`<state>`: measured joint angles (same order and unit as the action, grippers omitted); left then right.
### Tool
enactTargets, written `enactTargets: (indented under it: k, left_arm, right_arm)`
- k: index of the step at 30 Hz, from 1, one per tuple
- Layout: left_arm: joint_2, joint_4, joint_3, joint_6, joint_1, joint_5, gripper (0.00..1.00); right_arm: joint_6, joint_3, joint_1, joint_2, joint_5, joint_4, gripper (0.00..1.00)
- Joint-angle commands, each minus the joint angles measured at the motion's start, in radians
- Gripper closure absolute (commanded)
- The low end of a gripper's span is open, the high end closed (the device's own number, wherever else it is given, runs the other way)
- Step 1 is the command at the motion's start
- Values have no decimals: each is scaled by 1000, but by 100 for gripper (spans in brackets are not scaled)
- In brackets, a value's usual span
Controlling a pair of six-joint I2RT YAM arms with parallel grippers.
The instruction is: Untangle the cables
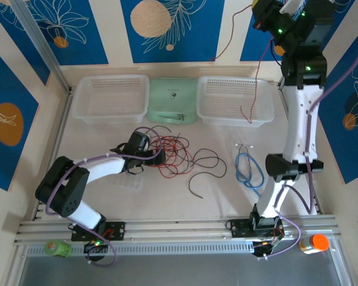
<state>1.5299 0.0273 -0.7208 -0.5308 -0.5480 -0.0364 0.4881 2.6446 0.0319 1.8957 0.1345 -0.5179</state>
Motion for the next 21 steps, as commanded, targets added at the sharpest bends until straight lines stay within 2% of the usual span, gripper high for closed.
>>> enactTargets:
  k: [1,9,15,21]
  left_arm:
    - [-46,13,-28,39,-16,-58,0]
    - [-124,74,-72,71,-51,-70,0]
    - [-187,133,-100,80,-59,-56,0]
    - [-235,160,-98,77,-59,-36,0]
  right_arm:
    - [-44,20,-15,91,79,67,100]
    - [-60,90,-16,213,116,102,100]
    - [-34,175,-30,200,93,115,100]
    - [63,138,-68,121,87,182,100]
